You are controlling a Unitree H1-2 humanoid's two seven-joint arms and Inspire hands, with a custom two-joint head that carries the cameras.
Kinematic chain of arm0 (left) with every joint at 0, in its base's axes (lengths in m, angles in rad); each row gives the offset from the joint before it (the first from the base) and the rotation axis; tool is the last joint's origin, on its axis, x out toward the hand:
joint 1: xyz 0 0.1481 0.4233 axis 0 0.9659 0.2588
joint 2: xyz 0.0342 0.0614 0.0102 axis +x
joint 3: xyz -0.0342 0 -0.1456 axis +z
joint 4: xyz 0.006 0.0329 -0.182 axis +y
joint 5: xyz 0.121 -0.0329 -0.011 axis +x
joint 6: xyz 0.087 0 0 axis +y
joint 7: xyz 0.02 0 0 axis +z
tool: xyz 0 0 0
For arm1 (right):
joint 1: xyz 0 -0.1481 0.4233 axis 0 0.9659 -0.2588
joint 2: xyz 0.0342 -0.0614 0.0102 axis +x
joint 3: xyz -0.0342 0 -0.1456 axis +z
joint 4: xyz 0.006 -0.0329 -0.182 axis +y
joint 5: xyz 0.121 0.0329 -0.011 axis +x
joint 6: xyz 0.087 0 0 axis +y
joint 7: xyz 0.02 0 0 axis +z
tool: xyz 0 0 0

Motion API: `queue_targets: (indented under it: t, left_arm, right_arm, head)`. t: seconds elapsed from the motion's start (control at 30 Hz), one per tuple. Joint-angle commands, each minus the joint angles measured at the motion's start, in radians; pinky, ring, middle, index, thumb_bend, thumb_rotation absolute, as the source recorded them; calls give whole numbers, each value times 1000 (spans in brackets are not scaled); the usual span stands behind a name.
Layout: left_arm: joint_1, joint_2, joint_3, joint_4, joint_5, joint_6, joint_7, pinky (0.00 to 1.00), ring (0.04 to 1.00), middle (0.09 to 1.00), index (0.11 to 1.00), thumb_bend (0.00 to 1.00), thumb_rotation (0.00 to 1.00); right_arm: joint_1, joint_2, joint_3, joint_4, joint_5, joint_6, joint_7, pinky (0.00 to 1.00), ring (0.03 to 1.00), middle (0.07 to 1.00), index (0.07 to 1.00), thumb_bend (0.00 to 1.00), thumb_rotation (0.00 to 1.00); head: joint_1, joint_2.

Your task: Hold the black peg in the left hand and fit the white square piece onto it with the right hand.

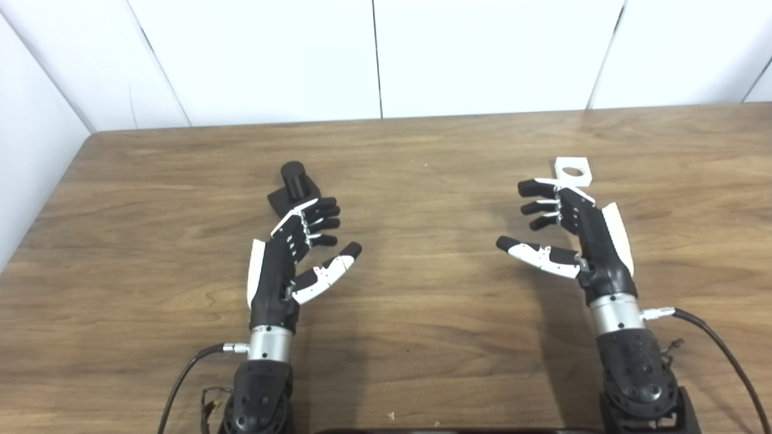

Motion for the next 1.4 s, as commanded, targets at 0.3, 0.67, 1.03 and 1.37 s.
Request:
queue_targets:
  t: [0.3, 0.67, 1.03, 1.37]
  left_arm:
    - [-23, 5, -8, -36, -7, -25, -8, 619, 709, 735, 712, 586, 0]
    - [-22, -2, -15, -36, 3, -20, -3, 610, 706, 738, 710, 601, 19]
    - [-29, -43, -62, 11, 56, -43, 23, 593, 698, 735, 707, 610, 58]
    - [-40, -43, -65, 1, 91, -26, 34, 592, 719, 739, 710, 598, 77]
  right_arm:
    - [-27, 3, -1, -33, -2, -15, -6, 512, 630, 707, 681, 612, 64]
    - [-24, -3, -8, -34, 19, -21, 1, 518, 633, 708, 675, 610, 40]
    - [-20, -48, -45, -18, 70, -41, 19, 498, 614, 712, 689, 588, 2]
    - [-18, -41, -52, -50, 80, 21, 22, 519, 642, 729, 694, 590, 0]
  head:
    - [6, 1]
    - [72, -5]
    - [306, -52]
    - [312, -60]
